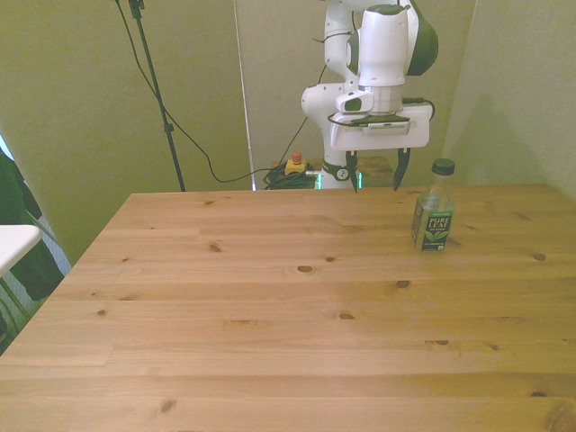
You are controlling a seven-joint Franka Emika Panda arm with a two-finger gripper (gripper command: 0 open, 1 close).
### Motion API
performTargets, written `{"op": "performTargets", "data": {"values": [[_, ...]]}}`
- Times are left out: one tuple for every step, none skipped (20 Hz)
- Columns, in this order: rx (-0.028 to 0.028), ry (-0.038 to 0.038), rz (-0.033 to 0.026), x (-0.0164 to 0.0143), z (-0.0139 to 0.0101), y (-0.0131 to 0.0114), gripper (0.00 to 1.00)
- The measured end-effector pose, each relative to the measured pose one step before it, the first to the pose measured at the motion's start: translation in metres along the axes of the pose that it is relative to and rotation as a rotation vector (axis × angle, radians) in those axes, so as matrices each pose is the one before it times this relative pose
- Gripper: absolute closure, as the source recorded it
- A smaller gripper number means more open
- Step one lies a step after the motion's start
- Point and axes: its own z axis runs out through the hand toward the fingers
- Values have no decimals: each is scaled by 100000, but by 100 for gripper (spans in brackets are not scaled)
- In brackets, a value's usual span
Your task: Knock down the bottle
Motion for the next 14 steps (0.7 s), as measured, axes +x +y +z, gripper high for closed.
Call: {"op": "performTargets", "data": {"values": [[-80,-36,22,32,38,10,0],[-395,-295,134,3,188,159,0],[-581,-509,-22,-122,218,152,100],[-202,-251,-41,-383,144,-3,100],[67,119,506,-652,-29,-185,100],[38,468,1034,-865,-220,-326,100],[239,818,1257,-1041,-444,-416,100],[418,1014,1504,-1173,-569,-450,100],[368,1173,1244,-1179,-622,-399,100],[704,1237,772,-1060,-662,-391,100],[492,1093,889,-970,-580,-383,100],[494,896,904,-810,-413,-397,100],[461,770,854,-727,-316,-442,100],[404,668,822,-579,-292,-479,100]]}}
